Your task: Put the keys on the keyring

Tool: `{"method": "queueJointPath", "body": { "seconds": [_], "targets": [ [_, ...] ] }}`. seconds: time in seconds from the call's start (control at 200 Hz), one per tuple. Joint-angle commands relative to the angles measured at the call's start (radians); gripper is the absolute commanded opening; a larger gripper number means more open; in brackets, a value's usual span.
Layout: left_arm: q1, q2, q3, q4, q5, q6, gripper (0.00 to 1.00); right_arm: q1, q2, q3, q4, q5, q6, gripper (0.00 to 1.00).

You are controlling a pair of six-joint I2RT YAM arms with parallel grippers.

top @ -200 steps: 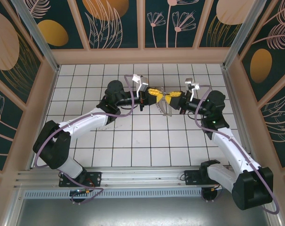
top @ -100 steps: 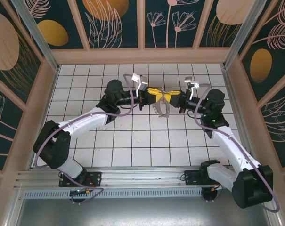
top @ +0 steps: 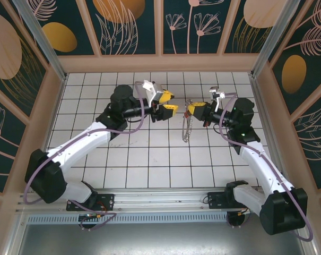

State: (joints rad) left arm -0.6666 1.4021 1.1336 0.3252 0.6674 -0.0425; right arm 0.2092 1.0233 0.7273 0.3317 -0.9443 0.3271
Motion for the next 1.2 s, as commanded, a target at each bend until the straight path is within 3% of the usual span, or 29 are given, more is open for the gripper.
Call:
{"method": "queueJointPath", "body": {
  "seconds": [0.0, 0.155, 0.525, 0.831, 1.191],
  "targets": [
    [0.005, -0.025, 0.06, -0.139, 0.031, 0.098, 0.58, -0.005, -0.032, 0.05, 0.009, -0.023, -0.023, 0.0],
    [0.005, 0.043, 0.123, -0.198, 0.147, 0.093, 0.55, -0.003, -0.032, 0.063, 0.002, -0.066, -0.02, 0.0],
    [0.009, 0.138, 0.23, -0.299, 0.205, 0.174, 0.48, 0.001, -0.041, 0.105, -0.065, -0.128, -0.063, 0.0],
    [0.009, 0.214, 0.314, -0.356, 0.313, 0.171, 0.41, 0.009, -0.044, 0.122, -0.108, -0.155, -0.099, 0.0],
    [0.009, 0.25, 0.337, -0.367, 0.356, 0.157, 0.37, 0.01, -0.037, 0.127, -0.102, -0.149, -0.106, 0.0]
  ]
}}
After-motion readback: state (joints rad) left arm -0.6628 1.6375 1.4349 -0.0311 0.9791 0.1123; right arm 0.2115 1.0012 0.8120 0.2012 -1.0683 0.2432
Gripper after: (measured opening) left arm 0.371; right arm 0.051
